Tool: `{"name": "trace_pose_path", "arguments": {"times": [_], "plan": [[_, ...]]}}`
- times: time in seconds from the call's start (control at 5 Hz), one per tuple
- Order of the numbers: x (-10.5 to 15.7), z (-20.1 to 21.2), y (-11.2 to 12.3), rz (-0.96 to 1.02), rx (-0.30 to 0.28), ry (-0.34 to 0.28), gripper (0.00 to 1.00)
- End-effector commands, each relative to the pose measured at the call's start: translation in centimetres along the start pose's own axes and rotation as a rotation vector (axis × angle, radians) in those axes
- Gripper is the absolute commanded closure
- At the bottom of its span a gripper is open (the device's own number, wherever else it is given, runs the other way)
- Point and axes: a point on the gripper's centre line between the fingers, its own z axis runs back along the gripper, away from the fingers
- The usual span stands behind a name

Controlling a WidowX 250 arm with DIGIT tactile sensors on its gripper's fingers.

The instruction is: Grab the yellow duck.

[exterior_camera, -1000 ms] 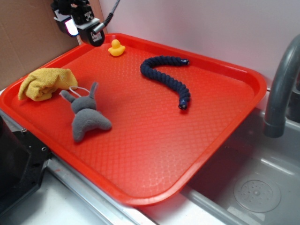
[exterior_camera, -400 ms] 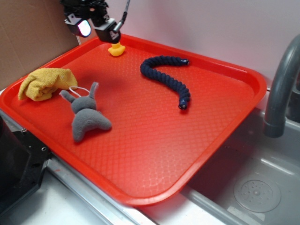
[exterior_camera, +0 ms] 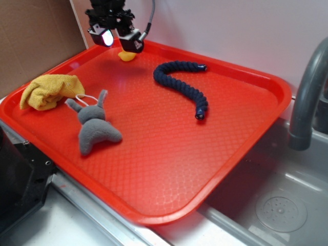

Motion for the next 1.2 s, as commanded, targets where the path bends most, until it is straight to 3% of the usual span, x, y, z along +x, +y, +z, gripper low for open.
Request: {"name": "trace_pose_path", "arguments": {"times": [0.0, 0.2, 0.4, 0.6, 0.8, 1.0], "plan": [[2.2, -1.7, 0.5, -0.079, 0.005, 0.001, 0.00], [2.1, -2.3, -0.1, -0.080, -0.006, 0.012, 1.00], [1.1, -2.6, -0.2, -0.068, 0.012, 0.032, 1.00], [0.1, -0.5, -0.5, -0.077, -0.016, 0.071, 1.00], [-3.9, 5.0, -3.1, -0.046, -0.059, 0.092, 1.00], [-6.8, 10.2, -7.0, -0.058, -0.092, 0.067, 1.00]]}}
